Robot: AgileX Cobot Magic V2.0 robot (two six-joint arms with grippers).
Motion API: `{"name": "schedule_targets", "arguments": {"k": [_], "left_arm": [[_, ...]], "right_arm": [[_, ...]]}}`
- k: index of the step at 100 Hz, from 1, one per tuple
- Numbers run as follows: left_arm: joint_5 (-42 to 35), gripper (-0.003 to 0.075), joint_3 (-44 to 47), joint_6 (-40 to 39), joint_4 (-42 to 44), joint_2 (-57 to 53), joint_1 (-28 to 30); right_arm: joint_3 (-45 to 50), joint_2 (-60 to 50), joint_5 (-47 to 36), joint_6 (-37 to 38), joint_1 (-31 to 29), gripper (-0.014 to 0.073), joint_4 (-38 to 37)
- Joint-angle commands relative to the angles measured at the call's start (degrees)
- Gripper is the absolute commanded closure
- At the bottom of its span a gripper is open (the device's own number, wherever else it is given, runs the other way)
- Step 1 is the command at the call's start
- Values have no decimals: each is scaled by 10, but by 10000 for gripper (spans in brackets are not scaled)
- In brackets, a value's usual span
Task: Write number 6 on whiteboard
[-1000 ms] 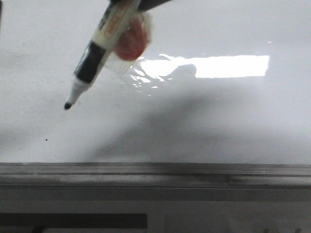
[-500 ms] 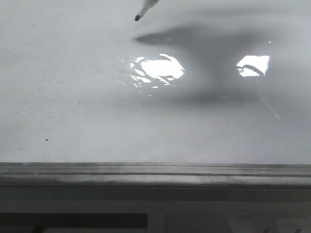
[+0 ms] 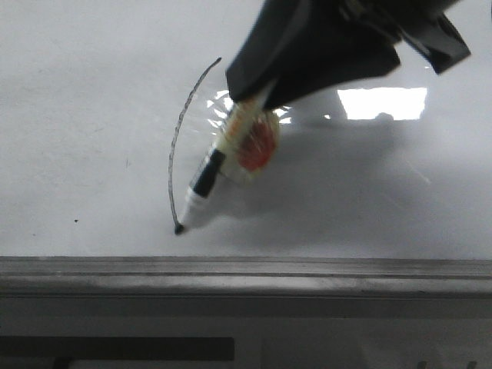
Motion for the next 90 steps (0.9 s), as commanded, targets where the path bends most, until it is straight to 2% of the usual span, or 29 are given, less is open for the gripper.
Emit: {"name": "schedule_targets", "arguments": {"k": [1, 12, 21, 37, 59, 76, 90], "left_arm": [[-47, 344, -19, -4, -5, 0, 2], [-51, 344, -19, -4, -6, 0, 2], [-50, 344, -19, -4, -6, 0, 2], [-50, 344, -19, -4, -6, 0, 2], [-50, 344, -19, -4, -24, 0, -3], [-50, 344, -19, -2, -40, 14, -55], [-50, 344, -19, -1, -35, 70, -133]], "right_arm": [[-5, -25, -53, -11, -24, 652, -34], [-21, -29, -86, -18, -34, 653, -38], [-43, 1, -99, -37, -10, 653, -38], [-65, 31, -70, -38, 3, 653, -38], [-65, -36, -62, -38, 33, 653, -37], [-65, -57, -41, -38, 70, 653, -37], [-65, -55, -46, -38, 100, 653, -37]]}}
